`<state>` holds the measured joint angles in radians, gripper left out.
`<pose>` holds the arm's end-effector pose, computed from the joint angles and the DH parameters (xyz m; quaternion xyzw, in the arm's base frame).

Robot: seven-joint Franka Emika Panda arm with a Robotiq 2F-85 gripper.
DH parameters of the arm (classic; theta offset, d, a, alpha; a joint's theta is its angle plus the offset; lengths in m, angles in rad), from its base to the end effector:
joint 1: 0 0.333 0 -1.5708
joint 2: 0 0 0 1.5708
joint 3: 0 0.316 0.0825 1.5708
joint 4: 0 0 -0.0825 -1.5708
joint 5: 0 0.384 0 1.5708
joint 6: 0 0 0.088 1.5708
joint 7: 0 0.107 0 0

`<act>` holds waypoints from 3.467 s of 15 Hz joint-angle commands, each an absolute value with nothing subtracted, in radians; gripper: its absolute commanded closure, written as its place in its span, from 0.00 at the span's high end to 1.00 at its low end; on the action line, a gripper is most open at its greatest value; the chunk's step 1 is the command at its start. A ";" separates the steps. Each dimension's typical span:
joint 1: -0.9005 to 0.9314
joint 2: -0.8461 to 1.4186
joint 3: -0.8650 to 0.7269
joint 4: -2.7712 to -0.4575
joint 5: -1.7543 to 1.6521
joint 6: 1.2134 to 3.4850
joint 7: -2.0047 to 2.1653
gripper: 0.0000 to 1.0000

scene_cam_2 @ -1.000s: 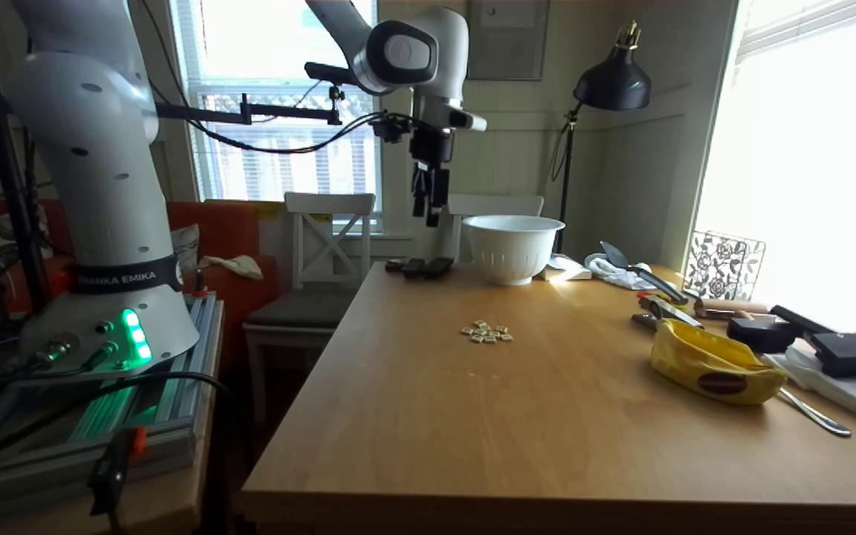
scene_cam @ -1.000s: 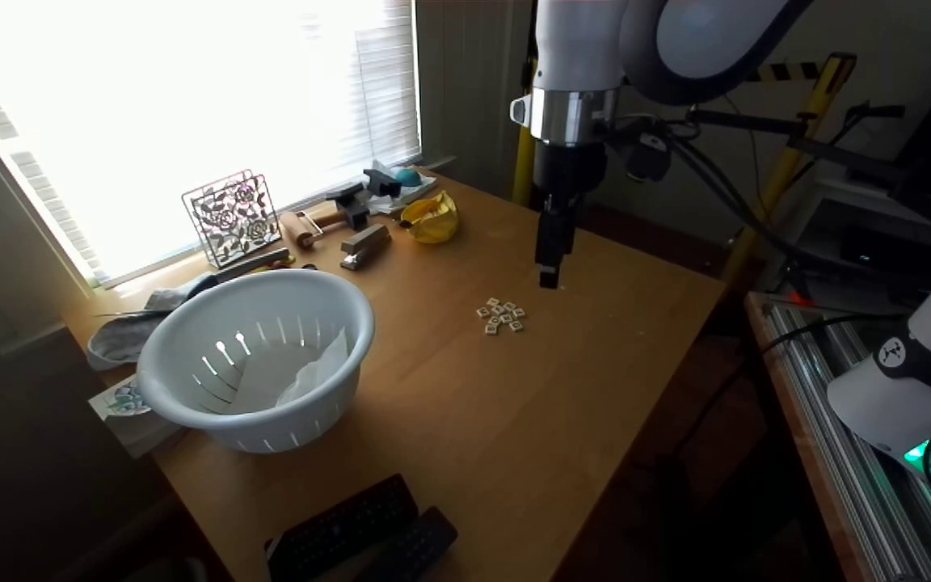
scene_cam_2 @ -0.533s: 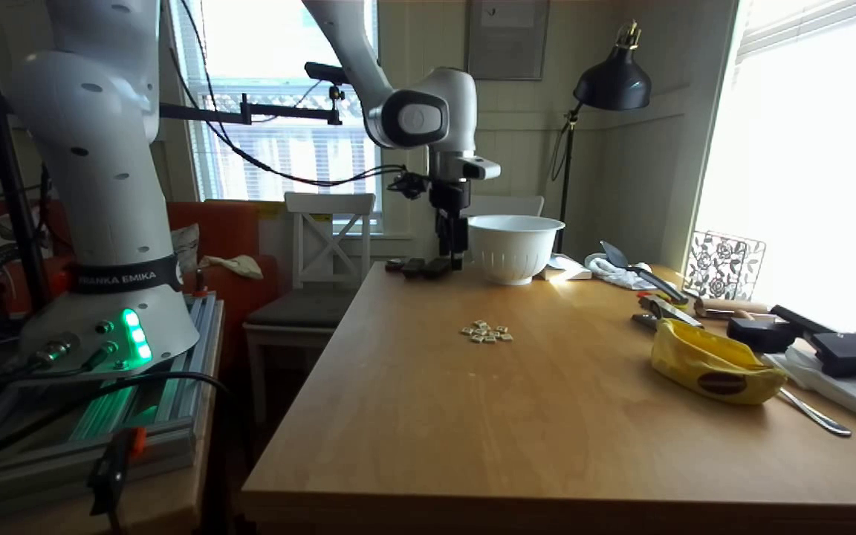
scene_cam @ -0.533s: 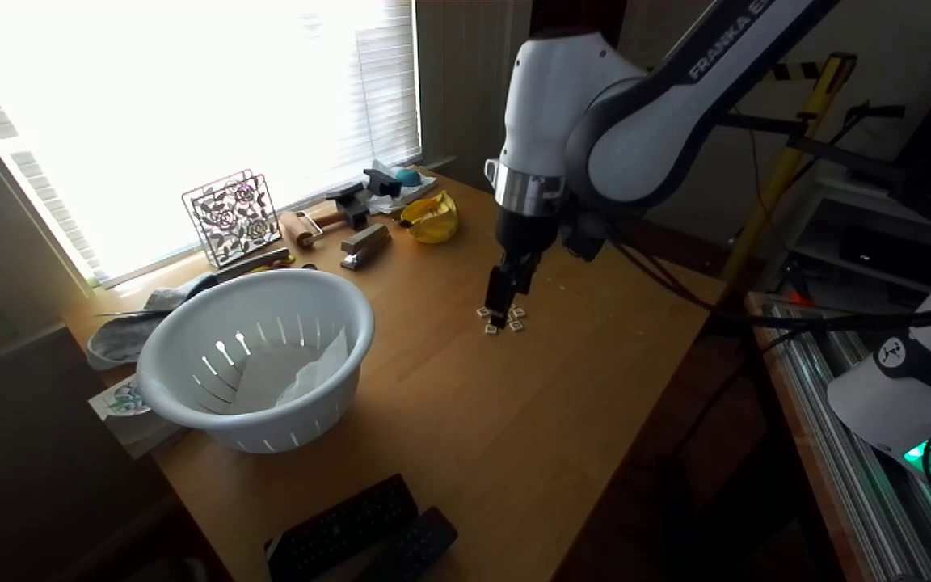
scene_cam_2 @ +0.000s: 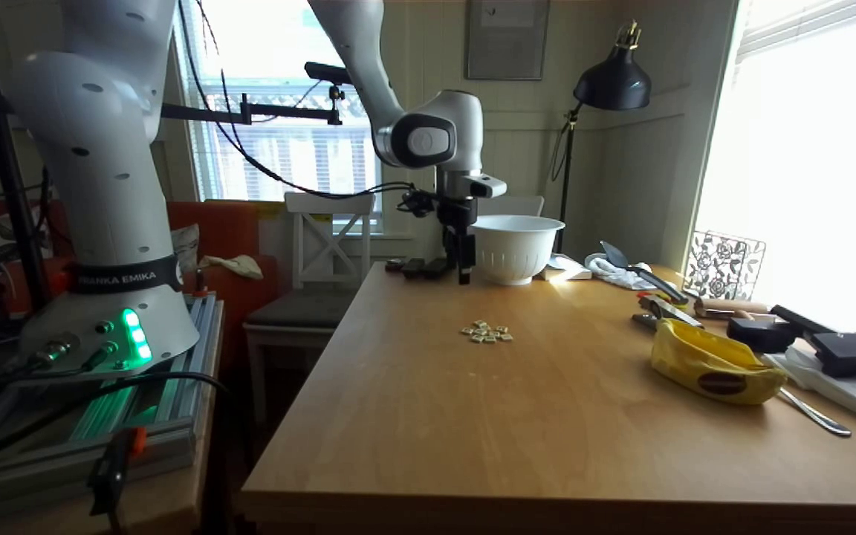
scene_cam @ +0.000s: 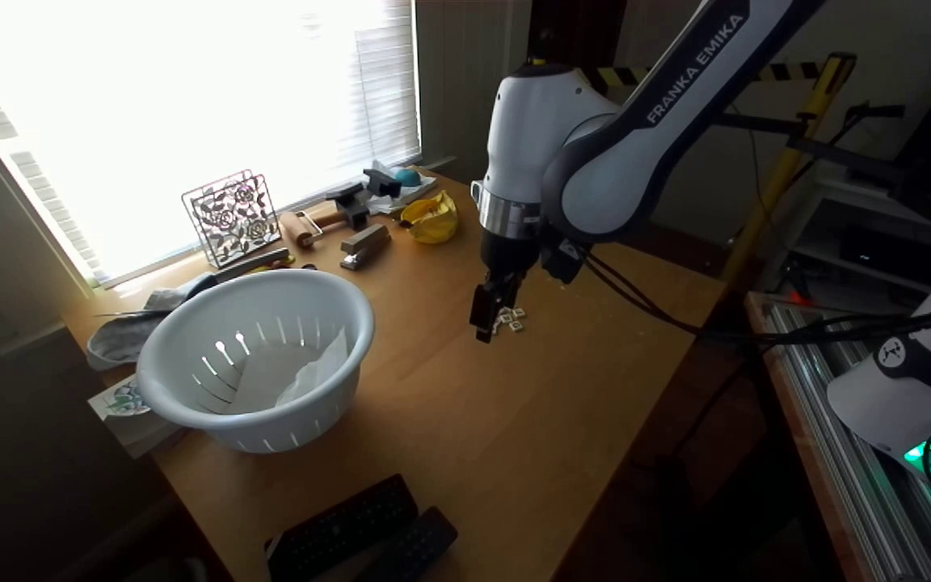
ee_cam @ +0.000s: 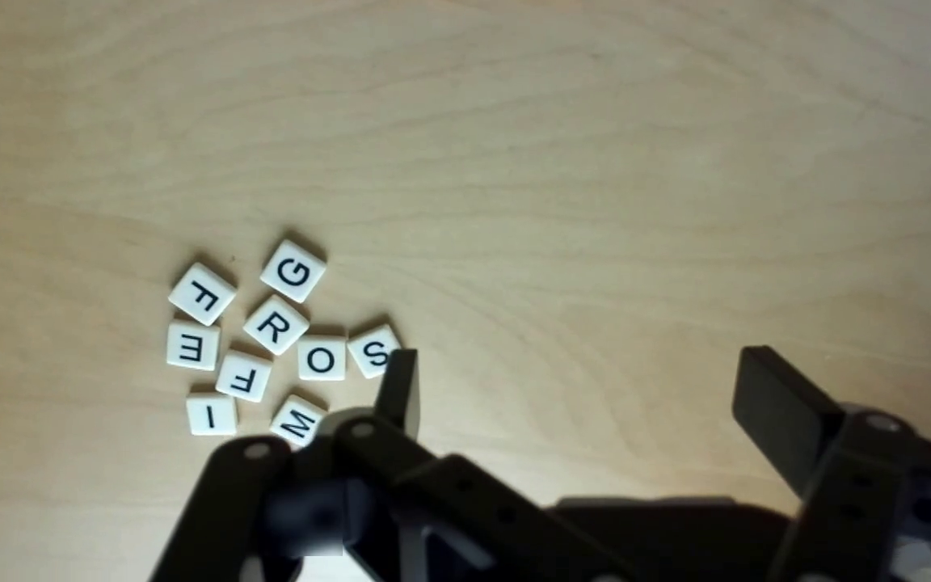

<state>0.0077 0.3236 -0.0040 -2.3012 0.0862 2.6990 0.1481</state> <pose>0.5357 -0.0010 0.2130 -0.9931 0.1100 -0.0355 0.0220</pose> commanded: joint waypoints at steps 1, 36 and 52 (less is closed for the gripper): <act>0.023 0.332 -0.025 -2.296 0.052 2.712 0.158 1.00; -0.052 0.574 -0.041 -2.155 -0.028 2.802 -0.101 0.00; -0.074 0.647 0.022 -2.003 0.136 2.641 0.043 0.00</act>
